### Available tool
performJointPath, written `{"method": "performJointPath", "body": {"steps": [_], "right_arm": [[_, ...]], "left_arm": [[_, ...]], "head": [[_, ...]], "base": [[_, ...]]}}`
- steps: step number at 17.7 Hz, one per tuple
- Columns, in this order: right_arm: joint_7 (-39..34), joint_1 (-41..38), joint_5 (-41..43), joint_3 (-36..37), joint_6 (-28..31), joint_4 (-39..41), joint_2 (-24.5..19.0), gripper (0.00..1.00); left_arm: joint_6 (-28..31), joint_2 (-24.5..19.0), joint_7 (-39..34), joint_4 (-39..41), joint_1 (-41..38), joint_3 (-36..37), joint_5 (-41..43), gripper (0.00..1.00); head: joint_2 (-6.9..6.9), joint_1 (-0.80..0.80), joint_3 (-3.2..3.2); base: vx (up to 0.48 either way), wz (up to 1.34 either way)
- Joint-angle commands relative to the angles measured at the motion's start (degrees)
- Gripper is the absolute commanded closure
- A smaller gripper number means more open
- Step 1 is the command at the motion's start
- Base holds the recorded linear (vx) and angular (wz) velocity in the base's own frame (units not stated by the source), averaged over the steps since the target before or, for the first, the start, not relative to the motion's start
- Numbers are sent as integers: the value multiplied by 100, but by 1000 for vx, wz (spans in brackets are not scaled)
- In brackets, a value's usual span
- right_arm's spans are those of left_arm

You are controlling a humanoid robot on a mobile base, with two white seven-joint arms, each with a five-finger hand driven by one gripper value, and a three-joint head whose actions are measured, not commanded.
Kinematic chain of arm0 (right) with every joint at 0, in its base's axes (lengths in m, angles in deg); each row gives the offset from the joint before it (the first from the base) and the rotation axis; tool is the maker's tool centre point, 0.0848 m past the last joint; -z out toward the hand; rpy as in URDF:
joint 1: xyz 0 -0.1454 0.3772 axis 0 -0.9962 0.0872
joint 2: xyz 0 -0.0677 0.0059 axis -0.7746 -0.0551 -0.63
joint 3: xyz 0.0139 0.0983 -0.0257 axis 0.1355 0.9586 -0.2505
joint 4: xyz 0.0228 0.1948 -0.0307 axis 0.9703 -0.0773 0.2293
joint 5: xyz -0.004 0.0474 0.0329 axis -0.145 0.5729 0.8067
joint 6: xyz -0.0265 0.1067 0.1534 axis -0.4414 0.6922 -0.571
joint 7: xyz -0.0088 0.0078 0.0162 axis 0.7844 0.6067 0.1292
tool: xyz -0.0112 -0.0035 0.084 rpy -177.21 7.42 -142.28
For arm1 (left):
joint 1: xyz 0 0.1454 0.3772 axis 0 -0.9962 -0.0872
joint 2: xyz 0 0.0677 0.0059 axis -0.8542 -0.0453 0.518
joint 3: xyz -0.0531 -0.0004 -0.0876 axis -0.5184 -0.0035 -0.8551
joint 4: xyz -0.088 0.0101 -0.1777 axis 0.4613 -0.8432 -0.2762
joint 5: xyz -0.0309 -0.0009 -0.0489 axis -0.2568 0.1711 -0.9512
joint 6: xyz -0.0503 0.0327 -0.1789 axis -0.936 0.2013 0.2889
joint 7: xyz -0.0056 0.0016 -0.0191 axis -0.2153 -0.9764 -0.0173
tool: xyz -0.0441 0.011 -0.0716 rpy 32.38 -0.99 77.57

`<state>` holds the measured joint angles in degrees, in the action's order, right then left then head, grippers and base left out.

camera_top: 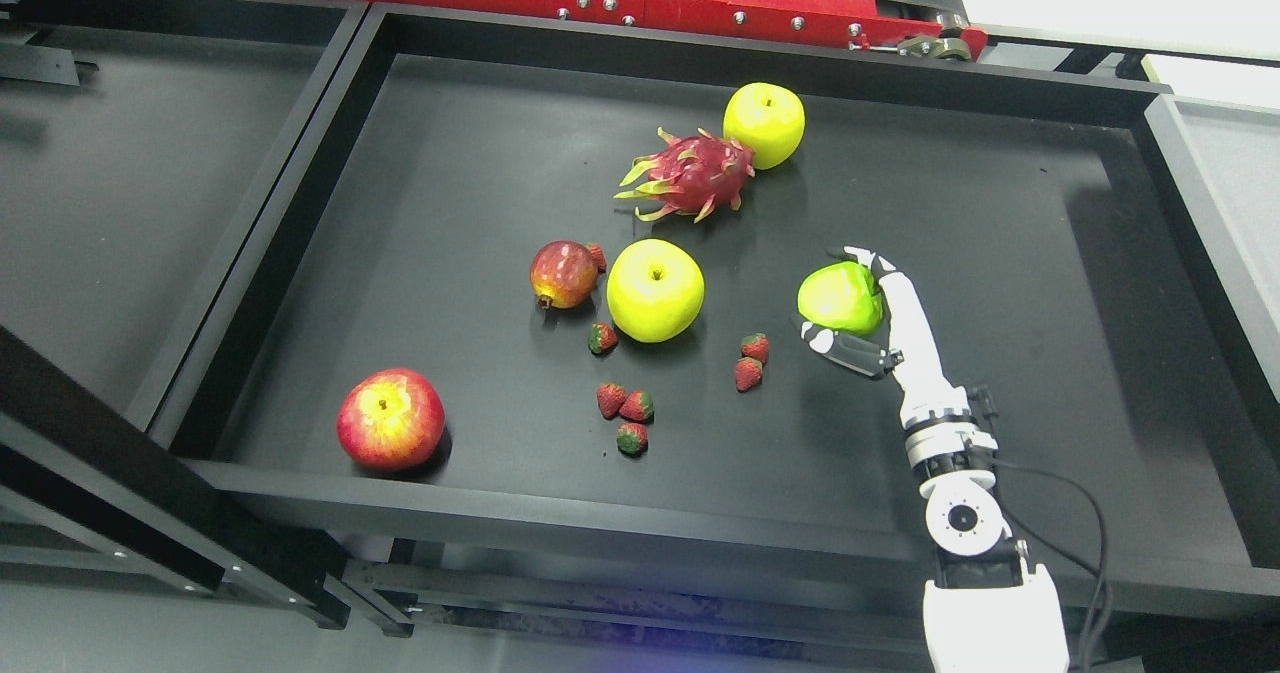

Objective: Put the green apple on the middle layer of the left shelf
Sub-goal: 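Carry the green apple over the shelf tray and lower it down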

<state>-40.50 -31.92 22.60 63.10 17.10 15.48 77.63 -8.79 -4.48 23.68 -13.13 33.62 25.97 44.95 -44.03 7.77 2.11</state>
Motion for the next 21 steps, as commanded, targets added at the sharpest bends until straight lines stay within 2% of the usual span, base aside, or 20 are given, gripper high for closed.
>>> {"method": "performJointPath", "body": {"steps": [1,4,8,9,10,11,12,13,14,16,19,21], "right_arm": [[-5,736,-264,-79,169,-1595,100,99],[101,851,-237,-35,634,-1965,100,95],[197,851,-237,246,749,-1992,100,92],[224,851,-229,281,828,-1992,100,87],[276,842,-220,316,889,-1992,100,76],[329,842,-202,343,916,-1992,100,61],[338,842,-185,378,925,-1983,100,32],[338,833,-124,404,925,-1966,100,20],[312,816,-1,431,890,-1905,100,17],[295,763,306,431,837,-1607,100,0],[312,597,448,413,654,-931,100,0],[364,387,701,440,155,-430,100,0]], "left_arm": [[6,-100,-1,0,0,0,0,0],[-2,-100,-1,0,0,0,0,0],[-2,-100,-1,0,0,0,0,0],[-2,-100,-1,0,0,0,0,0],[-2,-100,-1,0,0,0,0,0],[6,-100,-1,0,0,0,0,0],[-2,-100,-1,0,0,0,0,0],[-2,-100,-1,0,0,0,0,0],[-2,-100,-1,0,0,0,0,0],[-2,-100,-1,0,0,18,0,0],[-2,-100,-1,0,0,0,0,0],[-2,-100,-1,0,0,0,0,0]], "head": [[0,0,0],[0,0,0],[0,0,0],[0,0,0],[0,0,0],[0,0,0],[0,0,0],[0,0,0],[0,0,0],[0,0,0],[0,0,0],[0,0,0]], "base": [[48,-76],[27,-35],[9,9],[0,0],[0,0],[0,0],[0,0],[0,0],[0,0],[0,0],[0,0],[0,0]]}}
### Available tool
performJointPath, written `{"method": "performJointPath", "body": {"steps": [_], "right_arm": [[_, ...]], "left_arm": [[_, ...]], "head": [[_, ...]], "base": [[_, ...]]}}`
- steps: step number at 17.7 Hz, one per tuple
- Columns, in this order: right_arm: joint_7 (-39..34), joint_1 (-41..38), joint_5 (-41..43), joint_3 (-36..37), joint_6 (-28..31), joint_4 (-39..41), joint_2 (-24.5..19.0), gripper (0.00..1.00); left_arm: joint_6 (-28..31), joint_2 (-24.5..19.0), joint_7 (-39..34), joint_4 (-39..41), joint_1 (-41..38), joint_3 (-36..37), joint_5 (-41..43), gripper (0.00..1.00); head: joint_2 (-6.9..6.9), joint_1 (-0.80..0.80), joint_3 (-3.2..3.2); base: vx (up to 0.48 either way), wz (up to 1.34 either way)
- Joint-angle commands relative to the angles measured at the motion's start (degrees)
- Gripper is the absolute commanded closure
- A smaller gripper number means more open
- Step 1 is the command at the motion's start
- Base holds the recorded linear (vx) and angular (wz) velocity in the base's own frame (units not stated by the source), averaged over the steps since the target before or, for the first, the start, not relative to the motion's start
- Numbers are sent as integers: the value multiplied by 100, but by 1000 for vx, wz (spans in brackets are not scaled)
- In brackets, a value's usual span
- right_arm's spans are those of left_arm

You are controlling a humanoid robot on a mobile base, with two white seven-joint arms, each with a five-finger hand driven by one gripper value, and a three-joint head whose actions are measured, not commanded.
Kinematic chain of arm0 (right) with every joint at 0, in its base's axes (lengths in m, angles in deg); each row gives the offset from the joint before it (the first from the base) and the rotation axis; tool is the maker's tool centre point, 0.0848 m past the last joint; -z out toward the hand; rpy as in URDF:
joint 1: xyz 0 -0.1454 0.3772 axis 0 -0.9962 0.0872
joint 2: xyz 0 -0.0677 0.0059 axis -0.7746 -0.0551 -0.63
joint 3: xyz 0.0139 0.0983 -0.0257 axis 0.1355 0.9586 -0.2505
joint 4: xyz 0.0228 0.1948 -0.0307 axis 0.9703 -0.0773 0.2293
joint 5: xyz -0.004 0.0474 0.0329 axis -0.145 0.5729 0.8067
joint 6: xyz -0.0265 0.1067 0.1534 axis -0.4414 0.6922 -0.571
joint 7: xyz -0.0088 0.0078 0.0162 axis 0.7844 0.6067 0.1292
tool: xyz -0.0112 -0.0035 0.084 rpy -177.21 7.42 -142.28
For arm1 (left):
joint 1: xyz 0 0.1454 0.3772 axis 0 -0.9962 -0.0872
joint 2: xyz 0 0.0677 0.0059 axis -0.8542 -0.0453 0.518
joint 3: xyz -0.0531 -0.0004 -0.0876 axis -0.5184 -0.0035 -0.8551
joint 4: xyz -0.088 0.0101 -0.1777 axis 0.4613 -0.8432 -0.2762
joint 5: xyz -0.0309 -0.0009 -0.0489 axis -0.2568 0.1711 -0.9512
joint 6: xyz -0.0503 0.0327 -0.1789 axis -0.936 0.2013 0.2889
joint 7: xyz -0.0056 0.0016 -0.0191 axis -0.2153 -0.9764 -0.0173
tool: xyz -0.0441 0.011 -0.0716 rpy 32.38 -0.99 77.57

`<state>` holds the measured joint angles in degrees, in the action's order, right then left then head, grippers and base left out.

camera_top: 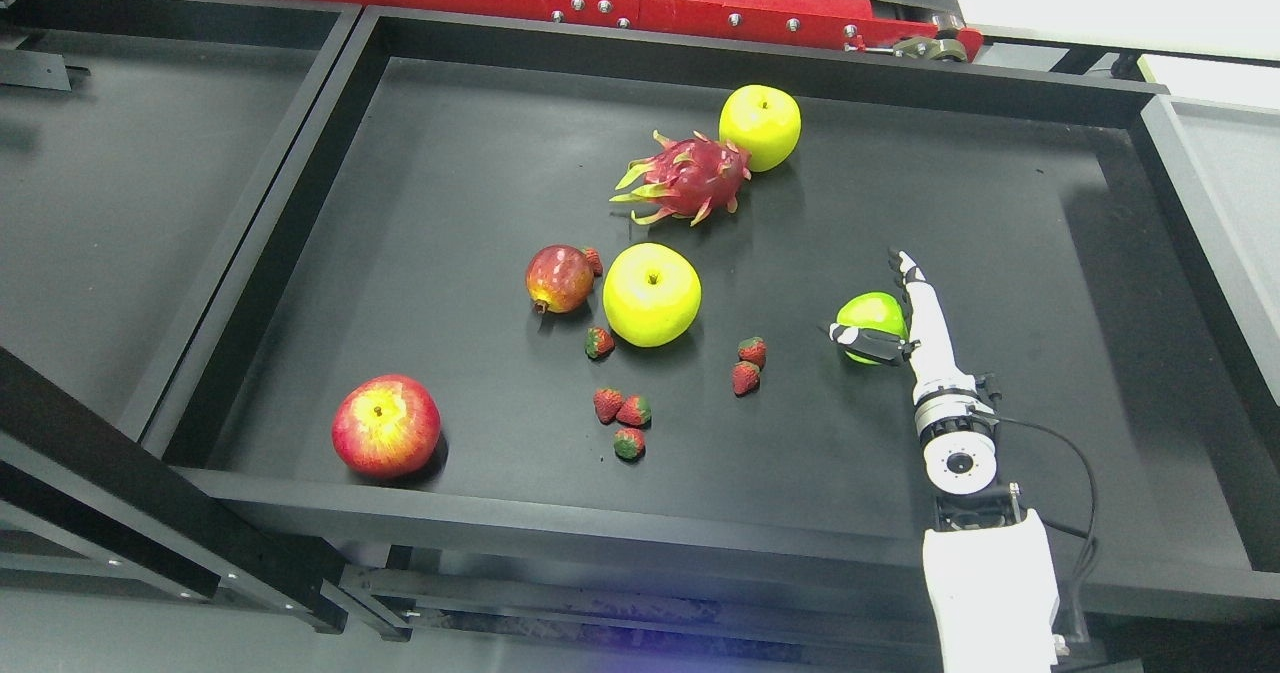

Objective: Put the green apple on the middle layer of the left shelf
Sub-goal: 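Open the right hand to release the apple and withdraw slightly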

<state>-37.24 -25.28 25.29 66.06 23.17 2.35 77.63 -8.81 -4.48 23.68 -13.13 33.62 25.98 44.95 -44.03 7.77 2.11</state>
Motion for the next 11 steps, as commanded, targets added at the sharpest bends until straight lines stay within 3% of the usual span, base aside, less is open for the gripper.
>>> {"method": "performJointPath", "body": {"steps": [1,5,11], "right_arm": [[56,-453,790,118,-647,1156,100,0],[91,-1024,1899,152,-719,2027,100,0],[338,-1746,2270,109,-789,2275,100,0]], "left_arm": [[0,-100,-1,0,0,-1,0,0],[9,-100,-1,0,0,-1,0,0],[0,-100,-1,0,0,-1,0,0]], "head": [[0,0,0],[0,0,0],[0,0,0]], "base": [[0,0],[0,0],[0,0]]}}
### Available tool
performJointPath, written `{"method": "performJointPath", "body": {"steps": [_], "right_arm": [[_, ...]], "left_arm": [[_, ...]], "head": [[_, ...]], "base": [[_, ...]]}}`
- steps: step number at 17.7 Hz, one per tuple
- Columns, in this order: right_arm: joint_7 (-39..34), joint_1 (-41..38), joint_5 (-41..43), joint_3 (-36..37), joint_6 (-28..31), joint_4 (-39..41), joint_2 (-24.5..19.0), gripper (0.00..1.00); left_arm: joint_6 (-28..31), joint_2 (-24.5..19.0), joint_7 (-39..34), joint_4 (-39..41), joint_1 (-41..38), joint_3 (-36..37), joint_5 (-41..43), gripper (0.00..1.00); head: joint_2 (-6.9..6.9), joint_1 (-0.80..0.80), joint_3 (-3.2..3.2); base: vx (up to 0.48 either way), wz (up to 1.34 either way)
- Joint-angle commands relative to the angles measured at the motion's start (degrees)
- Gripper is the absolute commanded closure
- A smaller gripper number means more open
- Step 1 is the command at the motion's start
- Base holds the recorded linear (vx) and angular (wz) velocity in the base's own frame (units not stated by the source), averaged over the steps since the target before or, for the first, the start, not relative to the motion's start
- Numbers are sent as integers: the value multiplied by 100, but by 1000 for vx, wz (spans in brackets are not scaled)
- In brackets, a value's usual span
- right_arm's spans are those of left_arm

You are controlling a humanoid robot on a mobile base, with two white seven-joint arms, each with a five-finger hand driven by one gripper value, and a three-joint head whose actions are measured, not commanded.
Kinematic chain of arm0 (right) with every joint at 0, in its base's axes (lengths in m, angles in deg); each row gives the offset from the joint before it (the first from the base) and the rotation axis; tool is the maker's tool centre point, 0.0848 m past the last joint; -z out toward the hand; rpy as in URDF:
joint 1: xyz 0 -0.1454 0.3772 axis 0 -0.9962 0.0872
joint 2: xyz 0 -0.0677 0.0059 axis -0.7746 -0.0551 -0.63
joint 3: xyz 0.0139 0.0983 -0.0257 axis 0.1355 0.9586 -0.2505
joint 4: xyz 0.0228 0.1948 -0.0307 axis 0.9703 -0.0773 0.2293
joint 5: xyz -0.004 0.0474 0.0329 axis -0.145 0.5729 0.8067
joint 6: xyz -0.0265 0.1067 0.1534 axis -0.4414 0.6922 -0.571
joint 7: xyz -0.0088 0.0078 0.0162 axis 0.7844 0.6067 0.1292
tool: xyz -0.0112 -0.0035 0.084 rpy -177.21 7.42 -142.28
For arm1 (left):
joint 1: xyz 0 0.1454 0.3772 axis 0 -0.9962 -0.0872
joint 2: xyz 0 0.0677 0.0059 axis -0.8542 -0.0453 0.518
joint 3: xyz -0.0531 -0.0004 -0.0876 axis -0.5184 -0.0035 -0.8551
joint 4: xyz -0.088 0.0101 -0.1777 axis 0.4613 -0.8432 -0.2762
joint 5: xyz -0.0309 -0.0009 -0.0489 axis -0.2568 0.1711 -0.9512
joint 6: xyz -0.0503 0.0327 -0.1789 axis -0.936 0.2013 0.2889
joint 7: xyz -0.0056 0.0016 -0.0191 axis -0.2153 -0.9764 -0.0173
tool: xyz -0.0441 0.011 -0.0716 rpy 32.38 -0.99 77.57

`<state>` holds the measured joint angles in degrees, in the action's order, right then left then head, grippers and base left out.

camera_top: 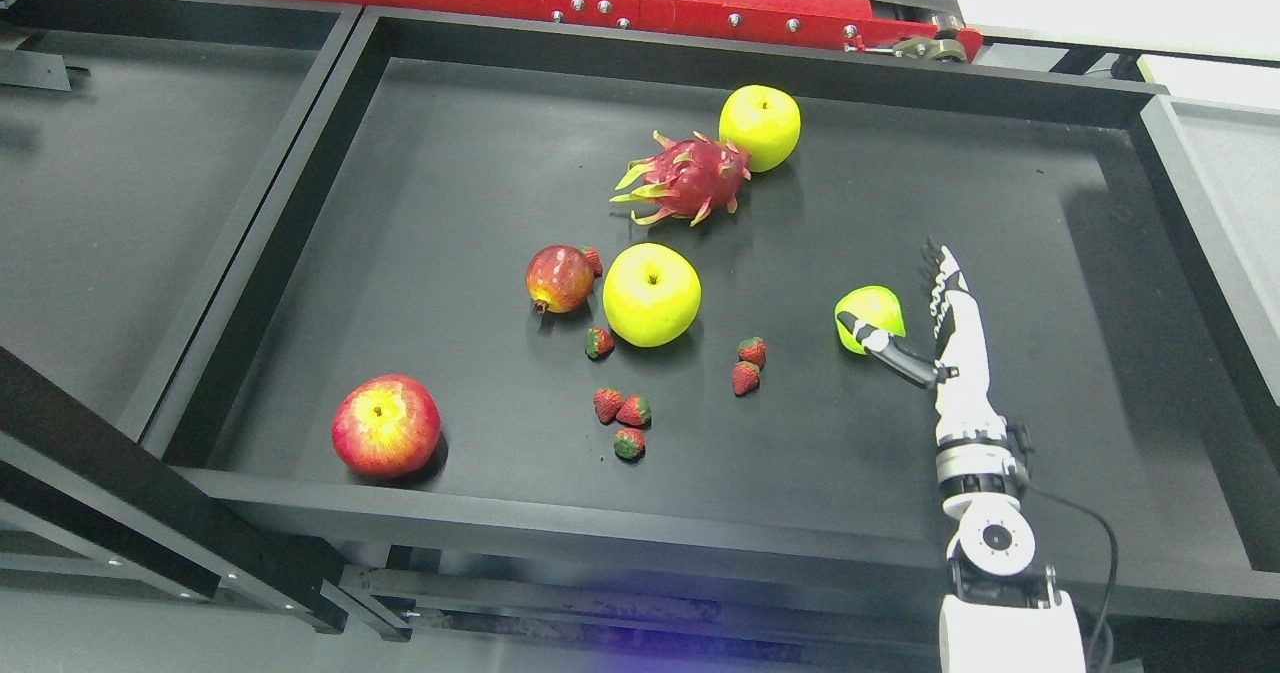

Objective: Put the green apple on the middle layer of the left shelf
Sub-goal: 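Open the right hand to release the apple and withdraw slightly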

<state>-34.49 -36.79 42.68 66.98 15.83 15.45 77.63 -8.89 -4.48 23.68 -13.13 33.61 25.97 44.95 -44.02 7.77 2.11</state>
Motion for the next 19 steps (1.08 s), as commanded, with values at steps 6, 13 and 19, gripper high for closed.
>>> {"method": "performJointPath", "body": {"steps": [6,13,19], "right_arm": [[45,-648,532,-212,-116,1000,100,0],[45,-648,532,-221,-108,991,100,0],[45,-648,532,-221,-99,973,100,0]], "left_arm": [[8,-100,-1,0,0,-1,0,0],[8,-100,-1,0,0,-1,0,0],[8,-100,-1,0,0,-1,0,0]], "head": [[0,0,0],[0,0,0],[0,0,0]], "base": [[0,0],[0,0],[0,0]]}}
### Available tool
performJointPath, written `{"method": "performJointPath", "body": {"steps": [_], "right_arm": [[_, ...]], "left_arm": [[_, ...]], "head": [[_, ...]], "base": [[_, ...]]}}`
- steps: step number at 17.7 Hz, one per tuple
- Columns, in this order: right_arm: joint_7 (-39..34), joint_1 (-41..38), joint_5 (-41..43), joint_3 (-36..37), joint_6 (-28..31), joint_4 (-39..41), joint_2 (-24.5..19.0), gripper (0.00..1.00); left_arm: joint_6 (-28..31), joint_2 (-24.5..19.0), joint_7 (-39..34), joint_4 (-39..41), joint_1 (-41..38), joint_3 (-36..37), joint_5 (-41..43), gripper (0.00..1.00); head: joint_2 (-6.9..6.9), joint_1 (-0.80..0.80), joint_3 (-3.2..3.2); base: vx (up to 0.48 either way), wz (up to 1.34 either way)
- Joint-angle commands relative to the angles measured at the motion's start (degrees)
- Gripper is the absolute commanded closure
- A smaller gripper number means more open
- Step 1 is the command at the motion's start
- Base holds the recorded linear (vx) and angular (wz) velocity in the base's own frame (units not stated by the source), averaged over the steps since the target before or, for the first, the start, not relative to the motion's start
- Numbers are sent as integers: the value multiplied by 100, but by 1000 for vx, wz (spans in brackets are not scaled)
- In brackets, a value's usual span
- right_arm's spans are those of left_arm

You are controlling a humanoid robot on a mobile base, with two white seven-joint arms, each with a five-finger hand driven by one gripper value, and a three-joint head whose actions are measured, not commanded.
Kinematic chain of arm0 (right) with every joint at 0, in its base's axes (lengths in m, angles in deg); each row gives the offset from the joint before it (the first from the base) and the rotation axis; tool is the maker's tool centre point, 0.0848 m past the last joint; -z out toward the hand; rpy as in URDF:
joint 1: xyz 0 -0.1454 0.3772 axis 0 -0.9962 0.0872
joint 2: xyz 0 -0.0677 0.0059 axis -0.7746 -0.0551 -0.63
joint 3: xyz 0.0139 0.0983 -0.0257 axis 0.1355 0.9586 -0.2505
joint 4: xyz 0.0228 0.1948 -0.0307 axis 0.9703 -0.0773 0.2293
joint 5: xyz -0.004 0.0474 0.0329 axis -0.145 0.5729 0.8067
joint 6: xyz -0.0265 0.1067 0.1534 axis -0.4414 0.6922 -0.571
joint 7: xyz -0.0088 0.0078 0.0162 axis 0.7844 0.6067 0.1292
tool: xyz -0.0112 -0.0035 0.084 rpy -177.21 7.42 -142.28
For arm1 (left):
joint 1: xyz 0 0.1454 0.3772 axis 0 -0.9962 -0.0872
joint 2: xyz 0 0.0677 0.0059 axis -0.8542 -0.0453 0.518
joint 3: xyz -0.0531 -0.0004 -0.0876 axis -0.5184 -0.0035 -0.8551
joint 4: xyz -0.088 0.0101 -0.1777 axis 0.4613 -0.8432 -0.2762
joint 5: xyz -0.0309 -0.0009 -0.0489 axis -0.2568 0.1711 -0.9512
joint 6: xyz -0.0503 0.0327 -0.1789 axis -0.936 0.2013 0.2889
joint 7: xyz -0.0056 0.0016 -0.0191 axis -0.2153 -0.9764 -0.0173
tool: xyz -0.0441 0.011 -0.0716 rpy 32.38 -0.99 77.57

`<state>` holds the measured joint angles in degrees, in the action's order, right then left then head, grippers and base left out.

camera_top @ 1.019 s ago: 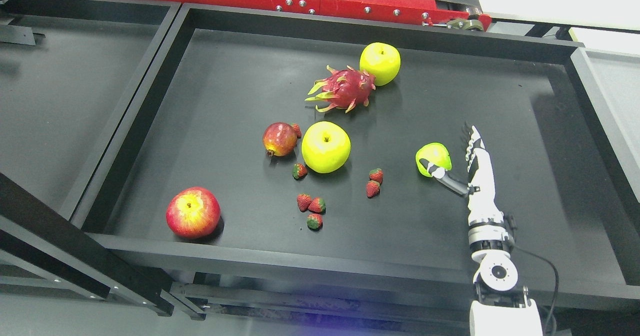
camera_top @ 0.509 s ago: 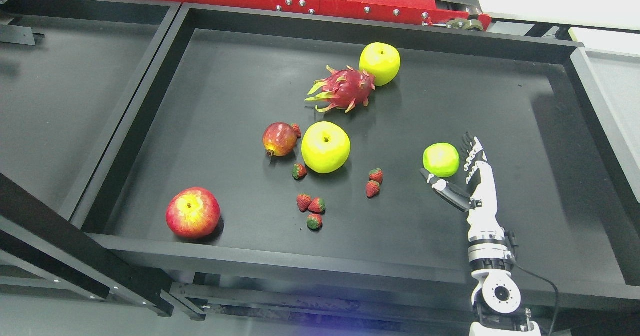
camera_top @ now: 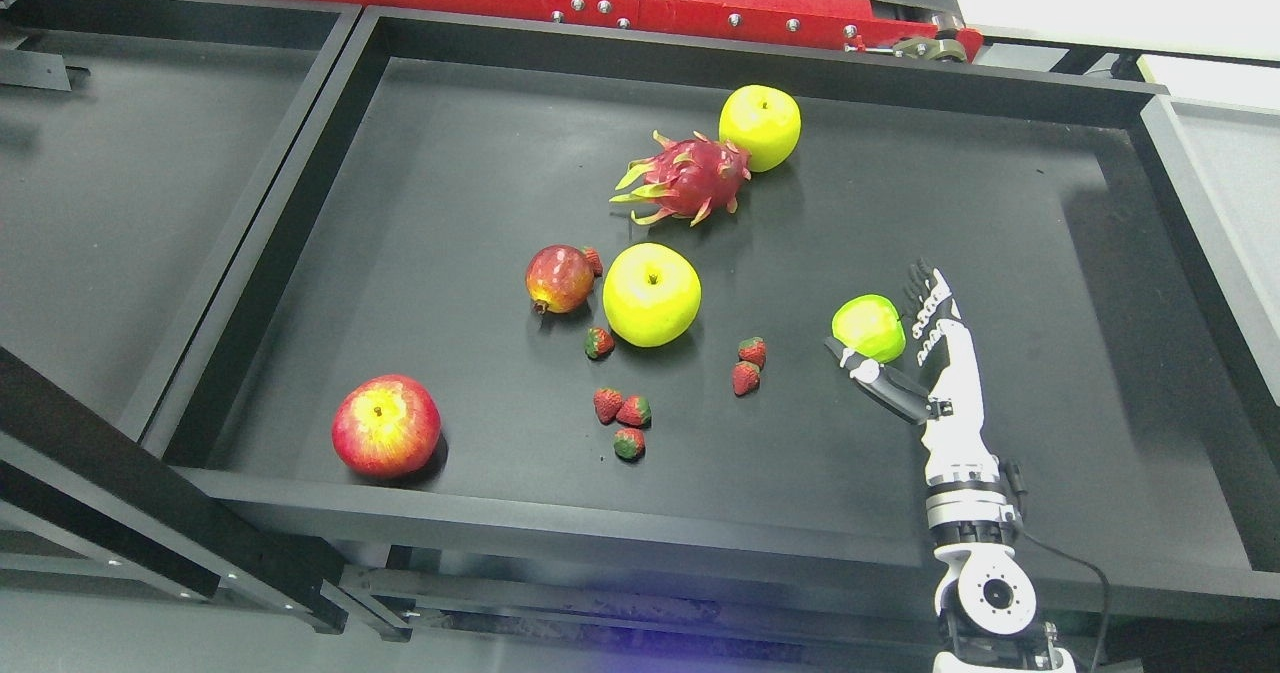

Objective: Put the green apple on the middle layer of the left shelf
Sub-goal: 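Open the right hand to release the apple and withdraw slightly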

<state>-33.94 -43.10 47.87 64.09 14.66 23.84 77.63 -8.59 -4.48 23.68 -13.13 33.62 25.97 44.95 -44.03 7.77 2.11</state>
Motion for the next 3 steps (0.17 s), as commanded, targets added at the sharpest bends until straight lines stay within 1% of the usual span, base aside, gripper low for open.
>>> {"method": "performJointPath", "body": {"steps": [1,3], "right_arm": [[-10,-17,13,68,18,134,100,0],[-10,-17,13,68,18,134,100,0]], "left_arm": [[-22,-100,-1,0,0,0,0,0],[-13,-100,-1,0,0,0,0,0]], "head": [[0,0,0],[0,0,0]], "base": [[0,0],[0,0]]}}
